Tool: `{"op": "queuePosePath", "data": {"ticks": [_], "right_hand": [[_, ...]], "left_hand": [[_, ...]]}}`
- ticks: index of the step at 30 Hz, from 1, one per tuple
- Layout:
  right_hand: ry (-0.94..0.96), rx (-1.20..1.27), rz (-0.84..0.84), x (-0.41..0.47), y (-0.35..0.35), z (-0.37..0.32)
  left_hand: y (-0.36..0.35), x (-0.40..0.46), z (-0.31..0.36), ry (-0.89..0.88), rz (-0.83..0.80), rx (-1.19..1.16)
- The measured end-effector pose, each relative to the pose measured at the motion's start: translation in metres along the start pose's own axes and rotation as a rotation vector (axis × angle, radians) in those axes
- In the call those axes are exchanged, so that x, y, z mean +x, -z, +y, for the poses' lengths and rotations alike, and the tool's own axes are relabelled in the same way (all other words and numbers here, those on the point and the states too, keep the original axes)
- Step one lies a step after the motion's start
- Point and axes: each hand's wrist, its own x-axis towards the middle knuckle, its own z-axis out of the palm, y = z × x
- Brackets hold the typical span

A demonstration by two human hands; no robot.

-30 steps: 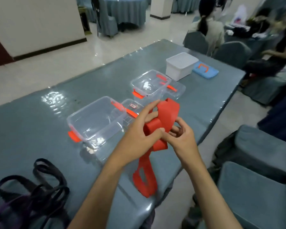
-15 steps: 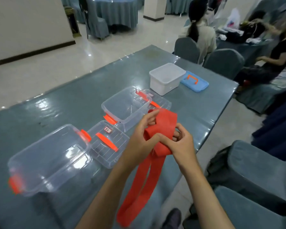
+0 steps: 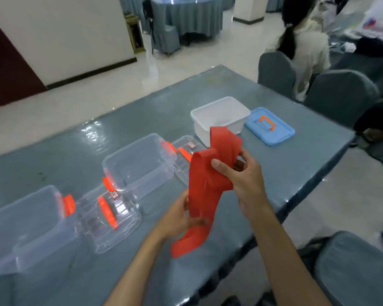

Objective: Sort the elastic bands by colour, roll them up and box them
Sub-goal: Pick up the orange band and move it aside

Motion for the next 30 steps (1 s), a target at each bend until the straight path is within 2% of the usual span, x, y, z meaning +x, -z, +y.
{"op": "queuePosePath", "data": {"ticks": [7, 16, 20, 23, 27, 30], "right_hand": [[0.011, 0.076, -0.022, 0.069, 0.077, -0.028], [-0.061, 0.061, 0.013, 0.175, 0.164, -0.03], [-0.124, -0.002, -0.039, 0.233, 0.195, -0.033], [-0.18, -0.045, -0.077, 0.269, 0.22, -0.026], [-0.259, -0.115, -0.091, 0.305, 0.252, -0.006], [-0.34, -0.191, -0.143, 0.331, 0.275, 0.018]], "left_hand": [[-0.074, 0.069, -0.006, 0.101, 0.027, -0.016], [-0.167, 0.187, 0.014, 0.07, 0.272, -0.115], [-0.174, 0.241, 0.035, 0.065, 0.479, -0.222], [-0.17, 0.275, 0.056, -0.004, 0.622, -0.165], [-0.163, 0.321, 0.082, -0.036, 0.725, -0.184], [-0.163, 0.351, 0.077, -0.13, 0.69, -0.015]]}}
